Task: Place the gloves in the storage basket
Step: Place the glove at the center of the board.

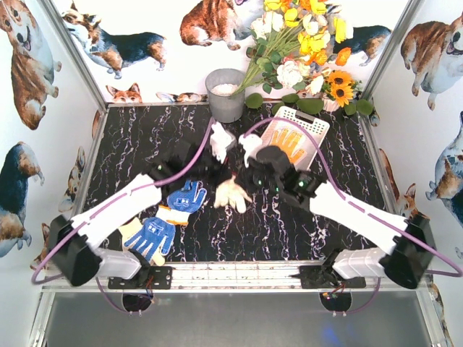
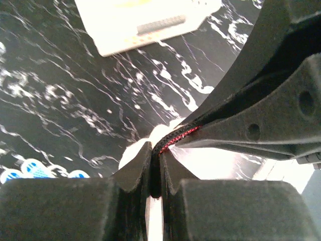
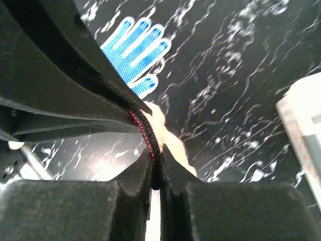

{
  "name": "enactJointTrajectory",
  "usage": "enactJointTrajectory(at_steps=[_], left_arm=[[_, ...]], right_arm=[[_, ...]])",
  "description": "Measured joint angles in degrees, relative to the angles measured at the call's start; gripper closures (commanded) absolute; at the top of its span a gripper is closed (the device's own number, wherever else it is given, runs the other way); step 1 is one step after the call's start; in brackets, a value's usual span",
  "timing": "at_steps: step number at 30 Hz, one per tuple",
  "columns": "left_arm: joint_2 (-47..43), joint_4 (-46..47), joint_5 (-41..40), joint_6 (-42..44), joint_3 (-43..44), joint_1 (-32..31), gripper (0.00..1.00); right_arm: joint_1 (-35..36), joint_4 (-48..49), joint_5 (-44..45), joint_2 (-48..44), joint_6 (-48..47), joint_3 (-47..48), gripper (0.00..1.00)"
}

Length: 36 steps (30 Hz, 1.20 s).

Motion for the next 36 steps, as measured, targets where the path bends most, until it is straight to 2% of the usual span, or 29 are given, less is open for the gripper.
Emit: enactJointTrajectory(at_steps=[4,7,11,15,27,32,36], left_arm=[[5.57,-0.42,1.57,4.81,6.23,3.30,1.00],[6.34,1.51,2.71,7.58,5.99,3.78,1.00],[5.35,6.69,5.14,8.17,-1.55,3.82,1.00],[5.81,10.54,8.74,5.20,-11.82,2.12,1.00],[2.71,17.90,13.31,-5.53,-24.81,-4.76,1.00],[1.73,18.53,13.00,-11.30,-26.45,-7.17,1.00],[-0.13,15.87,9.53,-14.08,-25.05,-7.48,1.00]], right_arm=[[-5.18,5.35,-3.80,3.74,-3.41,1.95,1.00],[-5.90,8.33,-6.36,4.15,-6.40,1.22,1.00],[-6.08,16.31,-10.12,3.50,-8.11,-7.32,1.00],[-4.33,22.34,-12.39,3.39,-7.17,-19.04,1.00],[4.33,23.45,-11.15,-2.71,3.43,-30.29,1.00],[6.32,20.15,-11.08,-5.09,7.21,-30.91,1.00],[7.23,16.46,-7.98,-8.70,7.76,-29.59,1.00]])
